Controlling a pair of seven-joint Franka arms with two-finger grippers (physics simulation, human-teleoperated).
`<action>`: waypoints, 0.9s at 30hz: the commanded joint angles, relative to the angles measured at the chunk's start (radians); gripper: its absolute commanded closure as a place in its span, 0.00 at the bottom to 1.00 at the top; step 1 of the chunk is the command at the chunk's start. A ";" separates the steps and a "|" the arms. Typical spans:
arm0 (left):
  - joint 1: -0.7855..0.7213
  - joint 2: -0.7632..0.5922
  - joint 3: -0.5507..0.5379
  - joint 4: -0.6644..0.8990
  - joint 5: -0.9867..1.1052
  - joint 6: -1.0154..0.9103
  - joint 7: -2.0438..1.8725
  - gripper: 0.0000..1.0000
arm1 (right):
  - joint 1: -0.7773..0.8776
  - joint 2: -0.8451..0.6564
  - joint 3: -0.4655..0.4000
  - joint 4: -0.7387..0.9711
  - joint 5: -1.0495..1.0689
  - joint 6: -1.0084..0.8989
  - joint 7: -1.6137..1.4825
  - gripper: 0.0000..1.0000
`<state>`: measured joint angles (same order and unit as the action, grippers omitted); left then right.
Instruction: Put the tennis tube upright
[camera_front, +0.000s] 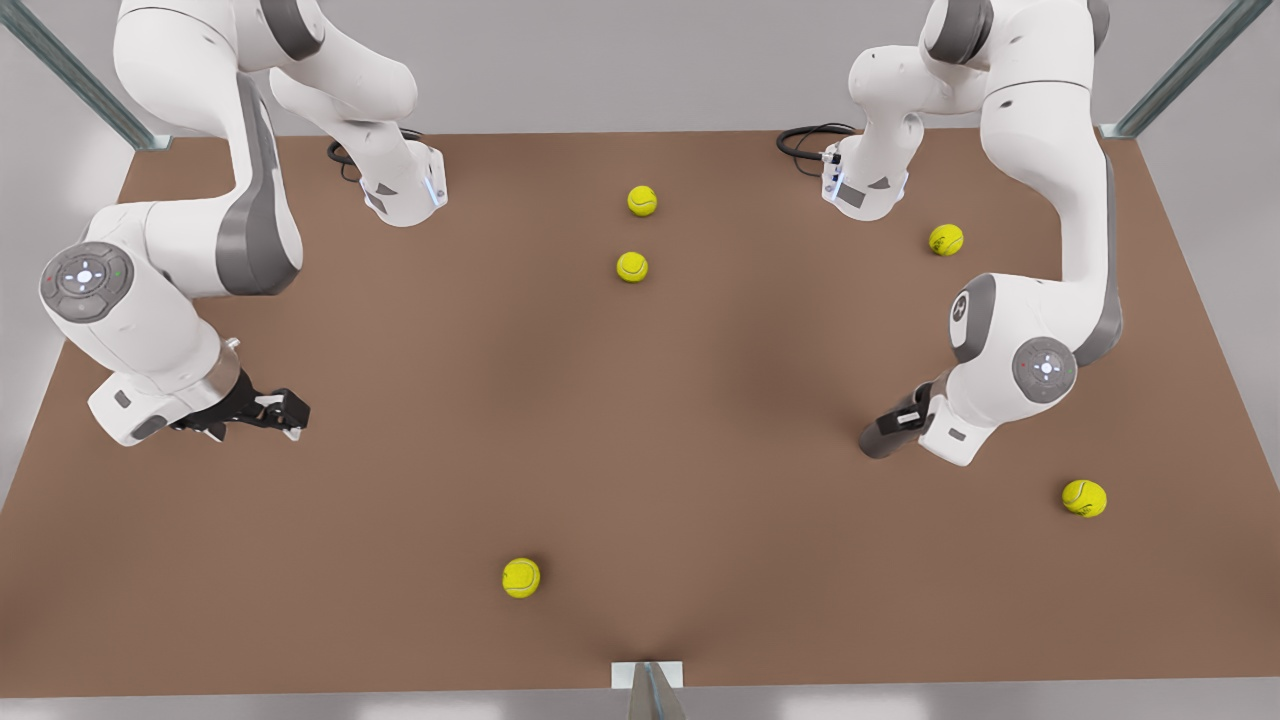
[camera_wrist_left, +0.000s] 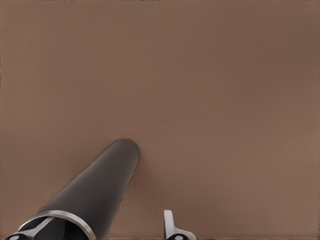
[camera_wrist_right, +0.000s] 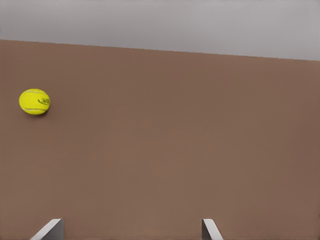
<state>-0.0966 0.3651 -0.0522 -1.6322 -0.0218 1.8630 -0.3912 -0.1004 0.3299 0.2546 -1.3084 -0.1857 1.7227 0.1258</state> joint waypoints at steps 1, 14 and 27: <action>0.000 0.000 0.000 0.006 0.002 -0.008 0.000 0.00 | 0.005 0.006 0.000 0.000 -0.009 0.002 0.002 0.00; 0.012 -0.020 -0.002 0.152 0.002 -0.202 0.052 0.00 | -0.058 0.011 -0.005 0.014 0.061 0.048 0.003 0.00; 0.037 -0.184 0.003 0.189 0.048 -0.324 0.201 0.00 | -0.065 0.029 0.000 0.009 0.049 0.054 -0.009 0.00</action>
<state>-0.0597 0.1825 -0.0491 -1.4435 0.0170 1.5386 -0.1902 -0.1652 0.3617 0.2546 -1.2993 -0.1343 1.7822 0.1174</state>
